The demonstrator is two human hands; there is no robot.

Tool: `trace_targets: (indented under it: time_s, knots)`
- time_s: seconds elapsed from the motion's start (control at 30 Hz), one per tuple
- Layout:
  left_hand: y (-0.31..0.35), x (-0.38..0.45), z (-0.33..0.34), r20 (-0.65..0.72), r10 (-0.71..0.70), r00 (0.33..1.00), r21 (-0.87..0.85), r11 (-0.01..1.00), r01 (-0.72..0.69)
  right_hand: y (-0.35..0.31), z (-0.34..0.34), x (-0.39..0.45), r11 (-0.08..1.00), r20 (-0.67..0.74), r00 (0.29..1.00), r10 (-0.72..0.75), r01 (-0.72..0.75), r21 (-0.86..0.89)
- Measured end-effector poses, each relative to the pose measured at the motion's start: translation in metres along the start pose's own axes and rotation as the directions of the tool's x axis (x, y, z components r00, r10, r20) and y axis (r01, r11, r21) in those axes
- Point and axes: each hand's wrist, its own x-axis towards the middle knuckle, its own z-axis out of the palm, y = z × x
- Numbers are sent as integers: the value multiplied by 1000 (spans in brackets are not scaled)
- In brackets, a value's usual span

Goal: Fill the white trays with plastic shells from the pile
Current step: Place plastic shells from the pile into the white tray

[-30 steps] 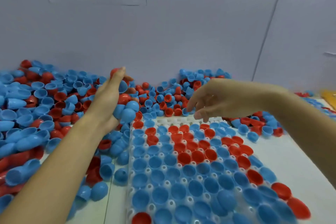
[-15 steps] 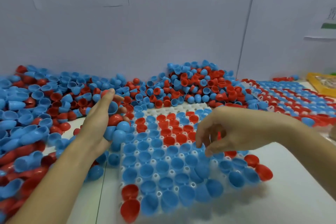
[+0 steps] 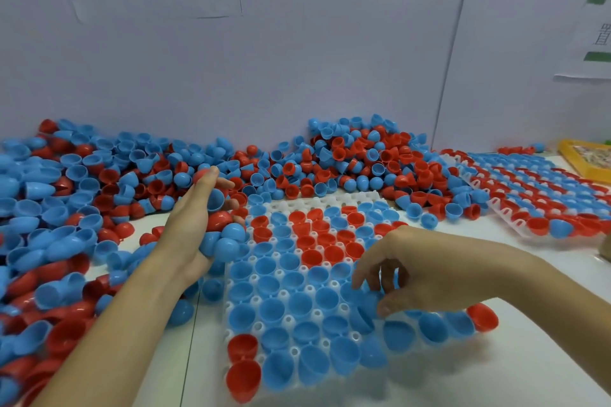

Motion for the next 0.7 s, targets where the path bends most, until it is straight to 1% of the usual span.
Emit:
trace_targets:
  time_s: [0.13, 0.27, 0.33, 0.43, 0.7]
  knots:
    - [2, -1, 1, -12, -1, 1000, 17, 1000, 1, 3, -4, -7, 998, -20, 999, -25, 26, 56]
    - [4, -1, 3, -8, -17, 1000, 11, 1000, 17, 6, -2, -12, 984, -63, 998, -24, 35, 173]
    - [6, -2, 4, 0, -28, 1000, 23, 999, 28, 8, -1, -15, 983, -68, 997, -28, 39, 178]
    - [7, -3, 4, 28, -31, 999, 29, 999, 30, 11, 0, -16, 993, -87, 995, -54, 62, 96]
    - [-2, -6, -5, 40, -21, 999, 18, 1000, 21, 13, 5, -20, 991, -150, 988, -25, 5, -132]
